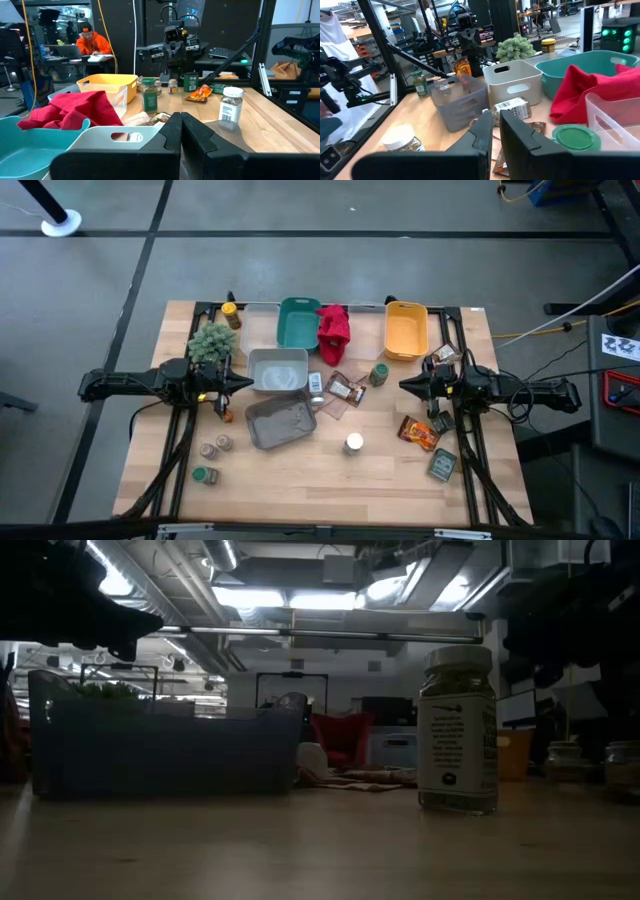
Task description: Sort spices by type
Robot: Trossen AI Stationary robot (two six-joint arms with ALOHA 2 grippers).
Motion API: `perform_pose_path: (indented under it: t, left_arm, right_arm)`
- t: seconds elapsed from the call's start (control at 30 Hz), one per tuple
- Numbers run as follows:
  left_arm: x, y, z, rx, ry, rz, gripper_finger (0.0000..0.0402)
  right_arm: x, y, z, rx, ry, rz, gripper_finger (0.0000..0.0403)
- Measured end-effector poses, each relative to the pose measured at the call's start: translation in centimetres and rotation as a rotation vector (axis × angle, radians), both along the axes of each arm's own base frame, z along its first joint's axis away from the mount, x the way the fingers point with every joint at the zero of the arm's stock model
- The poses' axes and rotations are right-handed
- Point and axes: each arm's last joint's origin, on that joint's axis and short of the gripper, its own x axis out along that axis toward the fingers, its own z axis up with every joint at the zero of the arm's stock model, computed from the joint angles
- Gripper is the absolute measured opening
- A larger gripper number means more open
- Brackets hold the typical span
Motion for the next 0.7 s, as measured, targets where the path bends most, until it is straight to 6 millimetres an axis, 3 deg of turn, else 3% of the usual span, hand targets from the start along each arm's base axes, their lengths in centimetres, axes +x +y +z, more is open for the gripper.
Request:
perform_pose_path:
  t: [0.47, 0.7]
  left_arm:
    - [0.00, 0.00, 0.00, 0.000, 0.000, 0.000, 0.0000]
    - [0.00, 0.00, 0.00, -0.023, -0.002, -0.001, 0.0000]
  right_arm:
    - [0.00, -0.19, 0.44, -0.009, -0.053, -0.064, 0.0037]
    - [-0.03, -0.35, 0.53, 0.089, -0.074, -0.121, 0.0037]
